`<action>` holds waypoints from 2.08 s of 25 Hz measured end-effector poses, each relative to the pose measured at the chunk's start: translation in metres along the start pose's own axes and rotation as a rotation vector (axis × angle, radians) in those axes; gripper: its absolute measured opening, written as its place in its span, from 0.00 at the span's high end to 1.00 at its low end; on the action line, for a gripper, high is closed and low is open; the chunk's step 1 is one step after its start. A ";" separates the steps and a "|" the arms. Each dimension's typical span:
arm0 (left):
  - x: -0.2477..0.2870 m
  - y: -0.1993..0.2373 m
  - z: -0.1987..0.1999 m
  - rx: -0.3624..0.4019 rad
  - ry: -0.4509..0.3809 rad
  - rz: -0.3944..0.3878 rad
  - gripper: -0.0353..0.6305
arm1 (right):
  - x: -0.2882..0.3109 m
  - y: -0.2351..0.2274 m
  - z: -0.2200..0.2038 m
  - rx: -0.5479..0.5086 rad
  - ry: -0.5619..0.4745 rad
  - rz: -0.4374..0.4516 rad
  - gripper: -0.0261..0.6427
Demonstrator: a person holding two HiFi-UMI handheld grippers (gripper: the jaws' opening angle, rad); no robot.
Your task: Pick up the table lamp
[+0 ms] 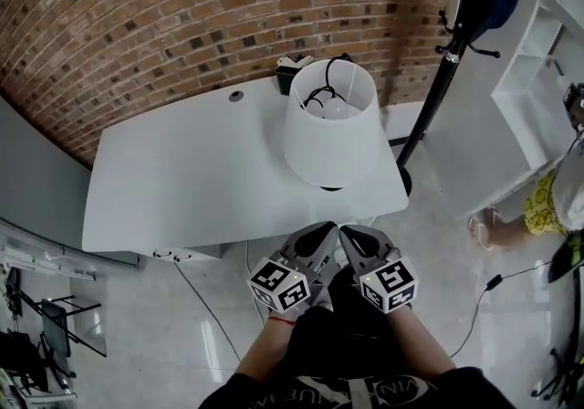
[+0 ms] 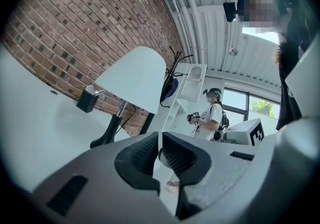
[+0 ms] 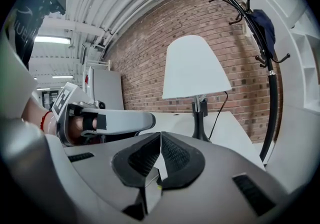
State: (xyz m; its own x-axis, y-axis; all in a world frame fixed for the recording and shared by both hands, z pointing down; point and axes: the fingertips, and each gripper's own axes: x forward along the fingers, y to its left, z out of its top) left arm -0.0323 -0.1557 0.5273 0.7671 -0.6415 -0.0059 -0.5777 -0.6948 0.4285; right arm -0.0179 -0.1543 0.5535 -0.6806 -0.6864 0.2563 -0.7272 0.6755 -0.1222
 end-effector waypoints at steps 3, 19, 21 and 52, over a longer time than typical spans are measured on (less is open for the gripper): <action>0.016 0.008 0.001 -0.007 -0.020 -0.033 0.93 | 0.016 -0.014 -0.009 0.000 0.007 0.011 0.96; 0.062 0.034 0.035 -0.088 -0.194 -0.247 0.74 | 0.056 -0.061 -0.031 -0.028 0.069 0.017 0.96; 0.062 0.031 0.039 -0.107 -0.220 -0.289 0.74 | 0.058 -0.063 -0.034 -0.032 0.069 0.016 0.96; 0.097 0.032 0.087 -0.126 -0.266 -0.495 0.93 | 0.085 -0.114 -0.009 -0.056 0.084 -0.017 0.96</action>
State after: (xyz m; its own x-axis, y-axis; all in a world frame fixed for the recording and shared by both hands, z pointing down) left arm -0.0011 -0.2685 0.4620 0.8315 -0.3210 -0.4533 -0.1177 -0.8994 0.4211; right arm 0.0079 -0.2879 0.5977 -0.6566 -0.6743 0.3378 -0.7309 0.6795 -0.0643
